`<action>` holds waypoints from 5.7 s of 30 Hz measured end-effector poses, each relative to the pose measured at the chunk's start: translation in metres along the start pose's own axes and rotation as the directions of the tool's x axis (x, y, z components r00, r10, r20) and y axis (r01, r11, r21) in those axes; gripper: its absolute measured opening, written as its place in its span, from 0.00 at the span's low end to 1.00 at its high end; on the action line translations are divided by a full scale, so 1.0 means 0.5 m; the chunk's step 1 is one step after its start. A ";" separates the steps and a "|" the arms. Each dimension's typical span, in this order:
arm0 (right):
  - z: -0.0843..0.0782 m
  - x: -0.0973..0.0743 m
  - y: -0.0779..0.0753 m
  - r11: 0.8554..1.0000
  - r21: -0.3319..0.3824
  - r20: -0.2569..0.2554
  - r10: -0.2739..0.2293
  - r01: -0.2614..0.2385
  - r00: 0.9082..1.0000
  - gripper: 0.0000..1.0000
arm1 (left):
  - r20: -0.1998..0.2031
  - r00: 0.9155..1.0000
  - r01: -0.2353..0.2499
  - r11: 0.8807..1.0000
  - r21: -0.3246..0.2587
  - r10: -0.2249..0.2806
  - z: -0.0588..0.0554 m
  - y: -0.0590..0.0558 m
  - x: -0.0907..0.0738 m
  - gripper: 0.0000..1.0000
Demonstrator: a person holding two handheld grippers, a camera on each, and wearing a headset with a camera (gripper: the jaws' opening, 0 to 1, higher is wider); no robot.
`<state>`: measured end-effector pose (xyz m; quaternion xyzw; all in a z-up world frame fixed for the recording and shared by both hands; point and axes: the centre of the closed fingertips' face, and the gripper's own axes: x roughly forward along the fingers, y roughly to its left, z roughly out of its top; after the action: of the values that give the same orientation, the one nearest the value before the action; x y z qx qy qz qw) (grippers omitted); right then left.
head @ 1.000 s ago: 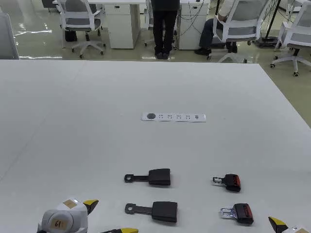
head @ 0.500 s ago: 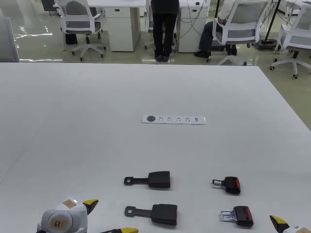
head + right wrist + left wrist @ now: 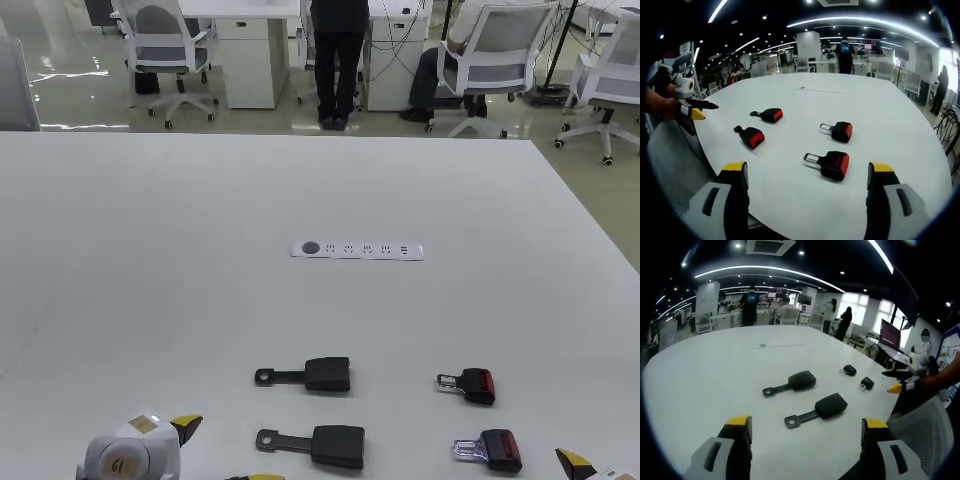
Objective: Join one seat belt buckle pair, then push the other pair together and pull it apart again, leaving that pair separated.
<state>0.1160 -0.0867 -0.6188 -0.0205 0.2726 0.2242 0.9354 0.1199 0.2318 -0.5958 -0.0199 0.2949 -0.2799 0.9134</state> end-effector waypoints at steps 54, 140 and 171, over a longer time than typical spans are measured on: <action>-0.003 -0.001 -0.008 1.000 0.014 0.002 -0.001 0.001 1.000 0.99 | -0.004 1.000 0.000 1.000 0.006 0.000 0.001 0.003 0.000 0.91; -0.016 0.116 -0.026 0.879 -0.258 -0.306 0.318 -0.400 0.897 0.86 | -0.262 0.929 0.344 0.871 0.350 -0.262 0.005 -0.075 0.147 0.75; -0.074 0.142 -0.066 0.767 -0.262 -0.501 0.411 -0.586 0.762 0.75 | -0.472 0.813 0.555 0.697 0.454 -0.340 -0.054 -0.108 0.259 0.61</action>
<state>0.1652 -0.0934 -0.6900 -0.1848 0.4075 0.5118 0.7334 0.1648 0.1221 -0.6754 0.2333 0.3412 -0.5713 0.7091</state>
